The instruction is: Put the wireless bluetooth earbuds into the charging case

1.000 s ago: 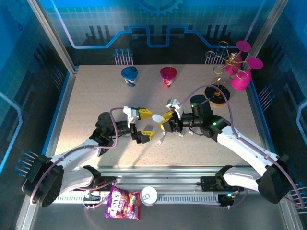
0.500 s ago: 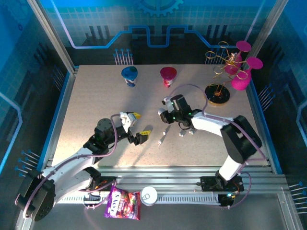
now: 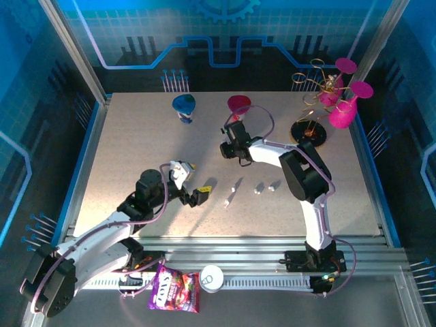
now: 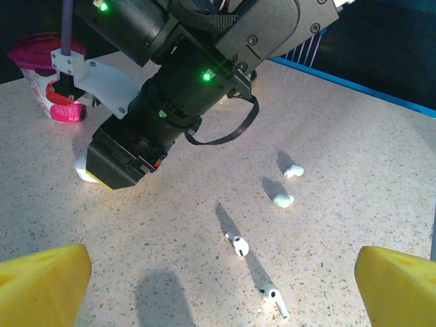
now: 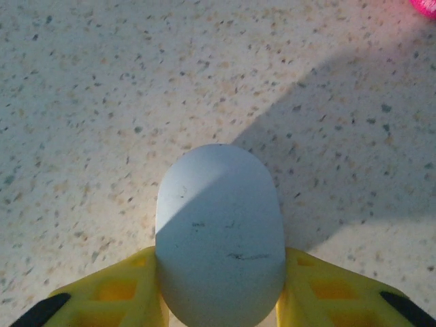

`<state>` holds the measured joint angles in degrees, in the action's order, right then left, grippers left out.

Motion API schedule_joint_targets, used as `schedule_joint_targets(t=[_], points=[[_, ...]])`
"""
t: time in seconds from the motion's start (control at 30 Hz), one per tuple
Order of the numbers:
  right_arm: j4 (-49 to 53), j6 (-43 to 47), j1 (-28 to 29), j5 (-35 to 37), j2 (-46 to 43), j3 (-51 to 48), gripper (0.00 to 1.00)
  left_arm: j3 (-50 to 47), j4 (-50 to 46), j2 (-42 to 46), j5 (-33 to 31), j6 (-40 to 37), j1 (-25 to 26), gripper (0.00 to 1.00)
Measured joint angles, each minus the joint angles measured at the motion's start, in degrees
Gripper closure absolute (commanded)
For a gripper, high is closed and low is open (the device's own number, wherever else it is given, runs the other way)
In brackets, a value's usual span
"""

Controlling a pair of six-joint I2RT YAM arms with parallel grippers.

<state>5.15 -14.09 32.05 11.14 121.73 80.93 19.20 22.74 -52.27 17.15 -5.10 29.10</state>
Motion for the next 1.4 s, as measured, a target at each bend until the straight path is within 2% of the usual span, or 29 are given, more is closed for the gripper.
schedule_joint_targets(t=[0.2, 0.3, 0.6, 0.8, 0.9, 1.13, 1.33, 1.4], points=[[1.2, 0.0, -0.3, 0.3, -0.8, -1.1, 0.28, 0.0, -0.4, -0.2, -0.9, 0.0, 0.1, 0.01], [0.7, 1.0, -0.4, -0.1, -5.4, -6.3, 0.20, 0.0, -1.6, -0.6, -2.1, 0.5, 0.1, 0.01], [-5.6, 3.1, -1.1, -5.0, -29.3, -24.3, 0.19, 4.1, -9.4, -4.6, -6.5, 0.7, 1.1, 0.02], [-6.4, 2.5, -4.1, -6.1, -39.8, -33.7, 0.19, 8.8, -16.3, -10.2, -15.0, 3.7, 7.0, 0.05], [-6.1, 2.1, -5.6, -7.0, -42.8, -37.0, 0.20, 9.6, -19.6, -11.6, -19.9, 6.8, 9.9, 0.18], [-6.8, 0.5, -6.8, -9.3, -46.3, -41.6, 0.19, 12.7, -25.9, -19.3, -30.1, 13.0, 12.3, 0.25], [-7.0, -0.1, -6.8, -10.3, -46.4, -42.1, 0.19, 14.3, -27.2, -25.3, -33.1, 15.6, 13.8, 0.33], [-6.9, -0.1, -6.8, -10.4, -46.5, -42.1, 0.19, 14.4, -27.5, -26.6, -33.3, 15.9, 13.9, 0.39]])
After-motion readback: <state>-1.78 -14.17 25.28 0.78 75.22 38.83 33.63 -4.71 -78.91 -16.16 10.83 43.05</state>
